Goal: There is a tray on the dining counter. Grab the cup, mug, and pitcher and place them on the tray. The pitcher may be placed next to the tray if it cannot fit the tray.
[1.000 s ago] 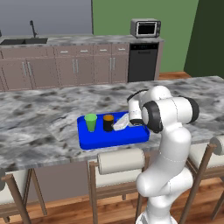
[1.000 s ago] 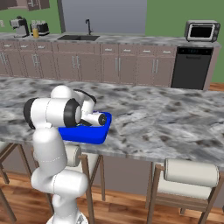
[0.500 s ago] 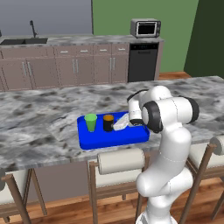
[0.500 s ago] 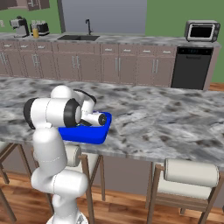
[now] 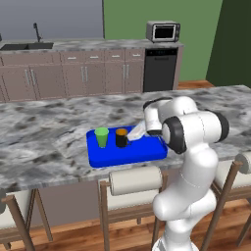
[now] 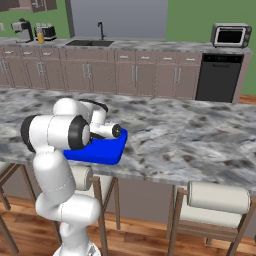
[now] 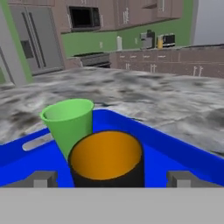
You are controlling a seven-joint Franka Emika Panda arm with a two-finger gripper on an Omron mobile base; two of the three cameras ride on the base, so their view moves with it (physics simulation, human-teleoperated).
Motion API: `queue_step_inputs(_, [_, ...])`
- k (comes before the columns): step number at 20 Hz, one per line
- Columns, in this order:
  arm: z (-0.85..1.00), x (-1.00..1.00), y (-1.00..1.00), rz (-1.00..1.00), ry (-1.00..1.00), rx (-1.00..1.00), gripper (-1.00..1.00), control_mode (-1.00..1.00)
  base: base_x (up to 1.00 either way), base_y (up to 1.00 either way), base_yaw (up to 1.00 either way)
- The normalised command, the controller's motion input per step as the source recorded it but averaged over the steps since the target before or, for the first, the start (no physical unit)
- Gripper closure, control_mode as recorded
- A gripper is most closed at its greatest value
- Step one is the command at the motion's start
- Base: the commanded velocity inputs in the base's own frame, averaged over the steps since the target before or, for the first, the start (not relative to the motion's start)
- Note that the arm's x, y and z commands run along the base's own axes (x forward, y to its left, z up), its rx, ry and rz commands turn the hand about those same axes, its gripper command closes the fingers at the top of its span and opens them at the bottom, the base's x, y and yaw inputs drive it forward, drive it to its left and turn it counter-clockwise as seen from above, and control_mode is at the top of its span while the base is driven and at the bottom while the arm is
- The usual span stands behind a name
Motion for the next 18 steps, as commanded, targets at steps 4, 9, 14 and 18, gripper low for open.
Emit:
queue_step_inputs(4, [0.57, -0.25, 0.00, 0.00, 0.00, 0.00, -1.00, -1.00, 0.00, 0.00, 0.00])
queue_step_inputs(9, [0.57, -0.35, -0.09, -0.04, 0.01, 0.00, -1.00, -1.00, 0.00, 0.00, 0.00])
queue_step_inputs(14, [0.57, -0.47, -0.32, -0.17, 0.04, -0.02, -1.00, -1.00, 0.00, 0.00, 0.00])
queue_step_inputs(18, [0.65, -0.46, -0.32, -0.26, 0.10, -0.01, -1.00, -1.00, 0.00, 0.00, 0.00])
